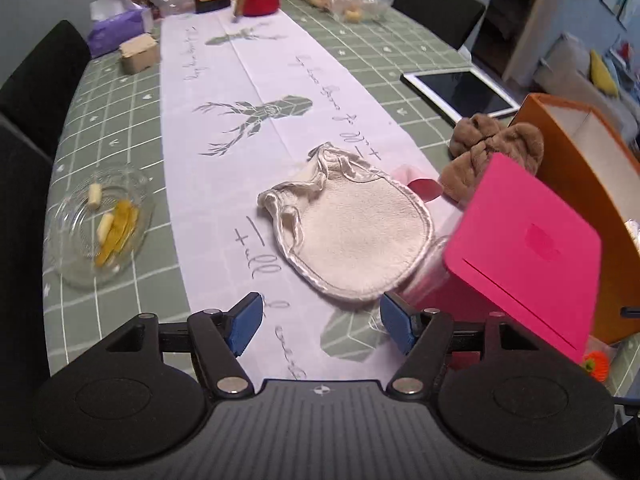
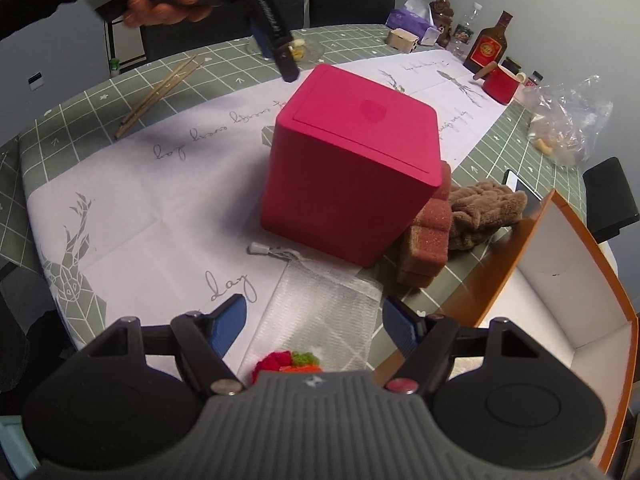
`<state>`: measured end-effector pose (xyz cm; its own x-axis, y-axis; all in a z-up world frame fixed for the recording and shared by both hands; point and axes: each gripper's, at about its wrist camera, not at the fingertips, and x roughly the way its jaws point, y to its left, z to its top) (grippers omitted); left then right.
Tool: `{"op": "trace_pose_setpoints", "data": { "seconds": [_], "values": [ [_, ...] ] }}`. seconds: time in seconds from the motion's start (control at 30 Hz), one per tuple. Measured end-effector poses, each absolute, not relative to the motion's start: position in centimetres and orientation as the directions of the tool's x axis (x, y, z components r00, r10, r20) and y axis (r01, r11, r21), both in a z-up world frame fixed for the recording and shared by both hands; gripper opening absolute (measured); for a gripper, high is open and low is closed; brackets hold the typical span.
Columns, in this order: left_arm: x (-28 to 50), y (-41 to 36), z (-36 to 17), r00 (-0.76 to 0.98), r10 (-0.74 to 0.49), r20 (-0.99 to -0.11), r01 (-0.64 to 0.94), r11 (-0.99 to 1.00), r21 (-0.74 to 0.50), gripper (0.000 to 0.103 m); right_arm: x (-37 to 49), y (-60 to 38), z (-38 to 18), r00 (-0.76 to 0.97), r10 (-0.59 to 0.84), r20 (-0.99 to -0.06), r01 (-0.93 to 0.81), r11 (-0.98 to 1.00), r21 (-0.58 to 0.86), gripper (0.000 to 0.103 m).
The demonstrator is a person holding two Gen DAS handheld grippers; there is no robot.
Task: Organize soft objects
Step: 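Reach the left tool to the beige cloth drawstring pouch and grasp it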
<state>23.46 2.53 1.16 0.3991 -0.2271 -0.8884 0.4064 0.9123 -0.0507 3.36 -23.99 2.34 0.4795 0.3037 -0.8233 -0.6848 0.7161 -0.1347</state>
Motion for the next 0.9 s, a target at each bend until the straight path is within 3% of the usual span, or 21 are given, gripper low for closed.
{"op": "trace_pose_setpoints", "data": {
  "seconds": [0.33, 0.8, 0.87, 0.9],
  "values": [
    [29.8, 3.6, -3.1, 0.37, -0.311, -0.876, 0.198, 0.947, -0.252, 0.08, 3.9, -22.9, 2.0, 0.453, 0.312, -0.835, -0.705, 0.699, -0.121, 0.074],
    [32.9, 2.5, -5.7, 0.402, -0.351, -0.845, 0.148, 0.936, -0.319, 0.079, 4.3, -22.2, 1.3, 0.42, 0.313, -0.852, -0.729, 0.676, -0.111, 0.074],
    [32.8, 2.1, -5.7, 0.414, -0.34, -0.844, 0.157, 0.94, -0.302, 0.07, 4.3, -22.2, 1.2, 0.417, 0.311, -0.854, -0.729, 0.676, -0.11, 0.074],
    [32.7, 2.0, -5.8, 0.42, -0.333, -0.845, 0.159, 0.943, -0.293, 0.059, 4.4, -22.3, 1.1, 0.417, 0.309, -0.855, -0.728, 0.676, -0.111, 0.074]
  ]
}}
